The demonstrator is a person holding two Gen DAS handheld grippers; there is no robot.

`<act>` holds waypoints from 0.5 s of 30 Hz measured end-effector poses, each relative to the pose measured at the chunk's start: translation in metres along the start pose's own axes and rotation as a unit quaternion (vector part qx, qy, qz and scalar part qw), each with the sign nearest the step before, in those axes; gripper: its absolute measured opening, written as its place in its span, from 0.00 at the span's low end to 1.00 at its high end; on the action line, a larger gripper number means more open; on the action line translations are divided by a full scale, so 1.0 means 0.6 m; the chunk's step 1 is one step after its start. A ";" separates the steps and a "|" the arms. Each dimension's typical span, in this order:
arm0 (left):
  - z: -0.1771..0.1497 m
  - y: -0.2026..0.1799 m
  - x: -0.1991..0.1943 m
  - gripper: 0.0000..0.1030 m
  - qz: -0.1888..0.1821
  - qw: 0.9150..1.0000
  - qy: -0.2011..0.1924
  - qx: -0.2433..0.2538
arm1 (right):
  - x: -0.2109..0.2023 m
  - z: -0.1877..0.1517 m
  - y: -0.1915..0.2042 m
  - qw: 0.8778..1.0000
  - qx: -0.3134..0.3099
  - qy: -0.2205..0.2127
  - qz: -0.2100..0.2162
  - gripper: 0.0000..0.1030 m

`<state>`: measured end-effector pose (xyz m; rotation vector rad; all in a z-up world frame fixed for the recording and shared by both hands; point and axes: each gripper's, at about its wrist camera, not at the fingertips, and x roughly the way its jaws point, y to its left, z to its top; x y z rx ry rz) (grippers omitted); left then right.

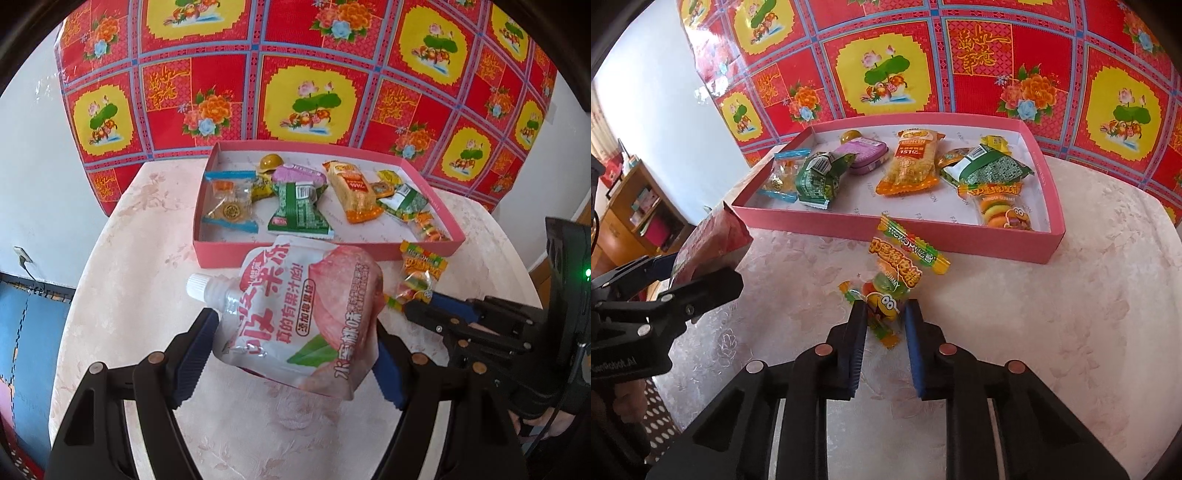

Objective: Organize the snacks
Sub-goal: 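Carry the juice pouch and candy packet over the pink tray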

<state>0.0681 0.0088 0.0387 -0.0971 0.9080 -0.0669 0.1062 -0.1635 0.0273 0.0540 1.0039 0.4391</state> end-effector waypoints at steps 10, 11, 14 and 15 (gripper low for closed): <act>0.009 -0.007 0.001 0.78 0.004 1.000 -0.001 0.004 | -0.013 -0.008 -0.010 0.999 0.019 -0.016 0.025 0.06; 0.009 -0.006 0.001 0.78 0.005 1.000 -0.002 0.003 | -0.016 -0.009 -0.012 0.999 0.022 -0.018 0.026 0.06; 0.010 -0.005 0.001 0.78 0.004 1.000 -0.002 0.004 | -0.022 -0.013 -0.016 0.999 0.028 -0.024 0.034 0.05; 0.010 -0.006 0.001 0.78 0.004 1.000 -0.002 0.005 | -0.024 -0.014 -0.017 0.999 0.030 -0.025 0.037 0.05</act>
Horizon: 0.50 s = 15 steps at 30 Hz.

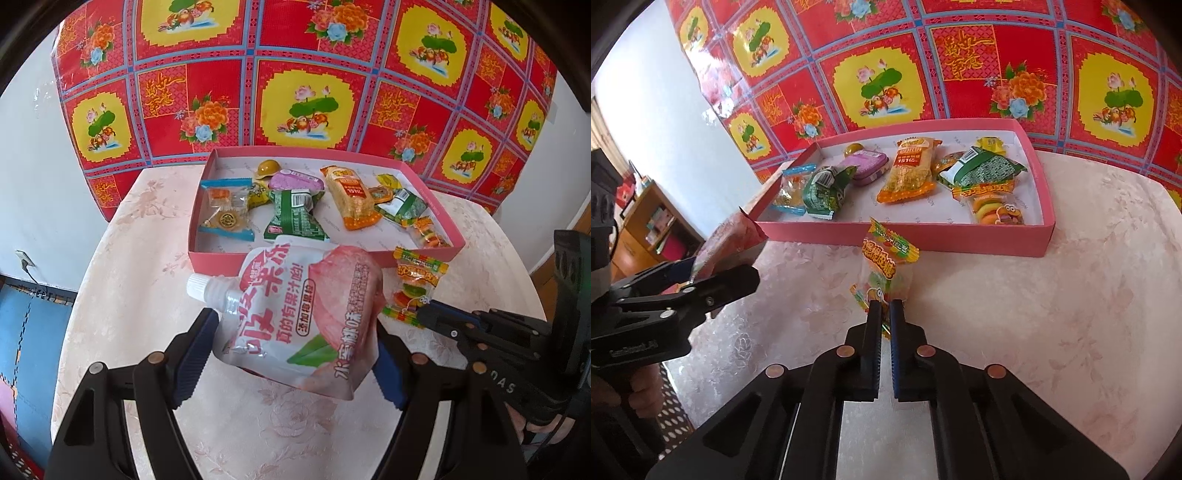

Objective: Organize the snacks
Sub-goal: 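Carry the juice pouch and candy packet over the pink tray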

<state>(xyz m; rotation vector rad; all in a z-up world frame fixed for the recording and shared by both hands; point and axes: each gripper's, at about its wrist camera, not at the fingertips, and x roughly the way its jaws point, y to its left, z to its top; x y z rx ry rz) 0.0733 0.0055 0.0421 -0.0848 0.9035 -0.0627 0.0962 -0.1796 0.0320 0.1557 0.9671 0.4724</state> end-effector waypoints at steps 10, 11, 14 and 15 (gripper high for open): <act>-0.001 -0.005 0.001 0.78 -0.004 1.000 -0.002 0.003 | -0.031 -0.001 -0.010 0.999 0.016 -0.031 0.007 0.04; 0.000 -0.006 0.001 0.78 -0.003 1.000 -0.002 0.002 | -0.034 0.000 -0.011 0.999 0.017 -0.034 0.007 0.04; 0.004 -0.006 0.002 0.78 -0.004 1.000 -0.003 0.000 | -0.044 0.003 -0.013 0.999 0.017 -0.042 0.007 0.04; 0.006 -0.006 0.002 0.78 -0.005 1.000 -0.004 0.000 | -0.046 0.004 -0.014 0.999 0.017 -0.044 0.007 0.04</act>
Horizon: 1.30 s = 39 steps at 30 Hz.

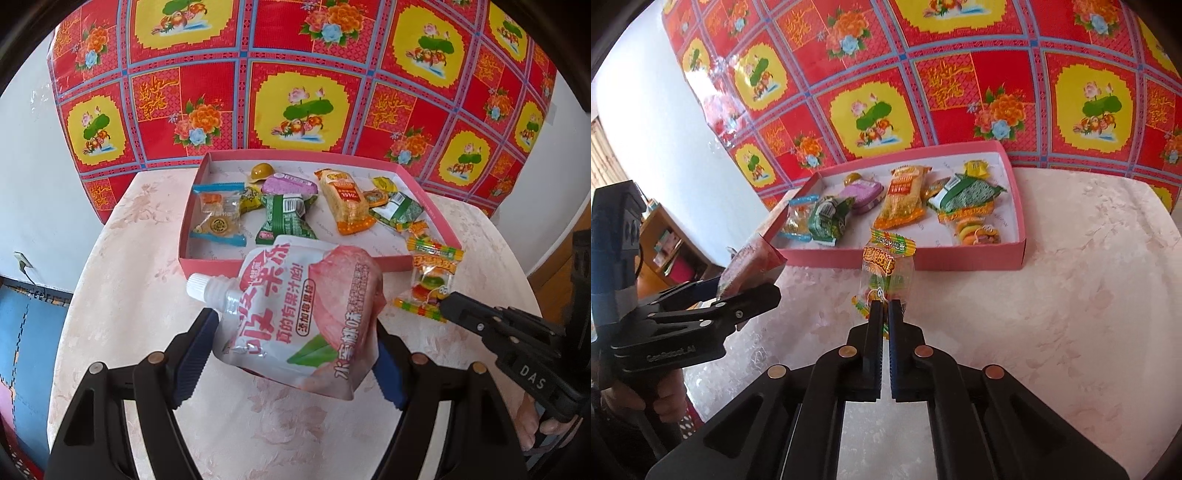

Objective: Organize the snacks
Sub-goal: 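Carry the juice pouch and candy packet over the pink tray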

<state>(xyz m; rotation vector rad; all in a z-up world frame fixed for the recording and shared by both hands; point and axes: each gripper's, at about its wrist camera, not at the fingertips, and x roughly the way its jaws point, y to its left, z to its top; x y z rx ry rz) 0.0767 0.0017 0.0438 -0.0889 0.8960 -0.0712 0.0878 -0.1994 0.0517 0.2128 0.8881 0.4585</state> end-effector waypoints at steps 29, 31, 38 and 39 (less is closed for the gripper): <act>0.109 -0.046 0.088 0.78 -0.012 0.998 -0.047 0.038 | 0.021 0.078 -0.035 0.999 0.025 -0.032 -0.023 0.04; 0.114 -0.045 0.098 0.78 -0.011 0.998 -0.047 0.038 | 0.027 0.084 -0.039 0.999 0.027 -0.032 -0.023 0.04; 0.125 -0.043 0.126 0.78 -0.002 0.998 -0.045 0.038 | 0.051 0.100 -0.047 0.999 0.031 -0.028 -0.025 0.04; 0.126 -0.043 0.127 0.78 -0.001 0.998 -0.047 0.041 | 0.055 0.102 -0.048 0.999 0.032 -0.026 -0.025 0.04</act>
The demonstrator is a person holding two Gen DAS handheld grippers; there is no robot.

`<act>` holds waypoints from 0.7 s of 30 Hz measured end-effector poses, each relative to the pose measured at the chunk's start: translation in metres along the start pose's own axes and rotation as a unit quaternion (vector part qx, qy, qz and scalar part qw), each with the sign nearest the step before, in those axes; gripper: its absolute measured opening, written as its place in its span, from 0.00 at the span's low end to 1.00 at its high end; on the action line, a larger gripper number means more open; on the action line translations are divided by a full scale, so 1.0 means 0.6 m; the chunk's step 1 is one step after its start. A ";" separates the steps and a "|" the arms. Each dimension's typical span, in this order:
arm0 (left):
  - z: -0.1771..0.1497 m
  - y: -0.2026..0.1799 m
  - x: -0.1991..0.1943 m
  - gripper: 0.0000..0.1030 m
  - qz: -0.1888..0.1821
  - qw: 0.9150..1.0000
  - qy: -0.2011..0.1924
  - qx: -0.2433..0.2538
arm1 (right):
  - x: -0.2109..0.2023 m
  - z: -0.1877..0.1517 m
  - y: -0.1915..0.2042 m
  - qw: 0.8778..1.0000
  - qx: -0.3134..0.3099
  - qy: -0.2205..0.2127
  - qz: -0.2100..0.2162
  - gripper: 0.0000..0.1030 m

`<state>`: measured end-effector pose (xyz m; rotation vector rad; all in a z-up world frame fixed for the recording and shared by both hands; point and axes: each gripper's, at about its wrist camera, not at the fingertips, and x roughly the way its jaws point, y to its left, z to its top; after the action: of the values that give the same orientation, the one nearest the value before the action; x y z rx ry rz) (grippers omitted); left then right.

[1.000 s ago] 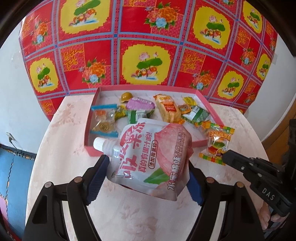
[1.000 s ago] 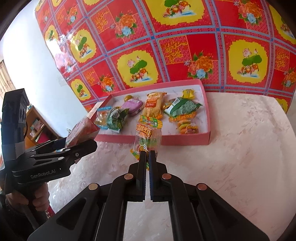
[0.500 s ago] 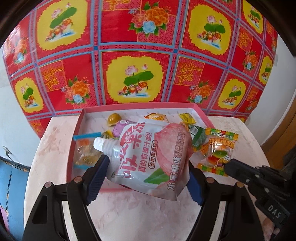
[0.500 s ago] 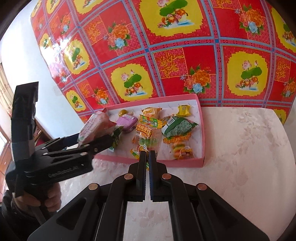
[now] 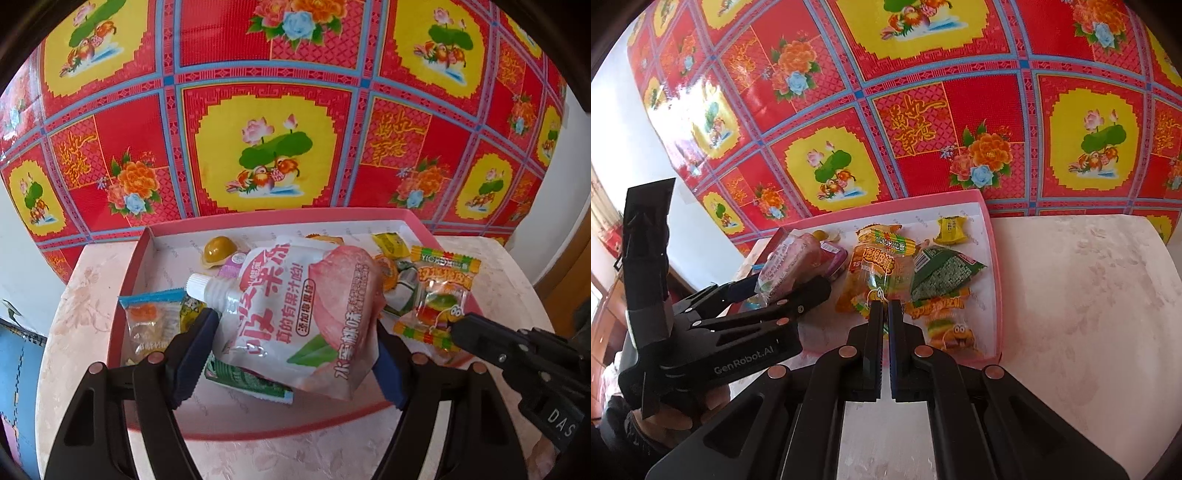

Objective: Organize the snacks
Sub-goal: 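Carry the juice pouch and candy packet over the pink tray, then open both tools to release the pouch and candy packet in the tray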

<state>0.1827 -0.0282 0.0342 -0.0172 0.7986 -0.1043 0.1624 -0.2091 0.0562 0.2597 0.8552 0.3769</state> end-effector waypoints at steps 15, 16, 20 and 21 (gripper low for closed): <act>0.019 -0.003 0.027 0.79 -0.020 1.000 0.002 -0.001 | 0.043 0.022 -0.004 1.000 0.002 0.008 -0.010 0.04; 0.020 -0.002 0.027 0.79 -0.022 1.000 0.003 -0.002 | 0.043 0.022 -0.004 1.000 0.001 0.008 -0.011 0.04; 0.021 -0.003 0.027 0.83 -0.029 1.000 0.004 -0.005 | 0.045 0.024 -0.004 1.000 0.000 0.007 -0.013 0.04; 0.021 -0.003 0.026 0.86 -0.031 0.999 0.004 -0.007 | 0.045 0.024 -0.004 1.000 0.000 0.007 -0.013 0.04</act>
<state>0.2023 -0.0318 0.0320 -0.0541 0.8065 -0.1574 0.1902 -0.2013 0.0462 0.2469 0.8721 0.3550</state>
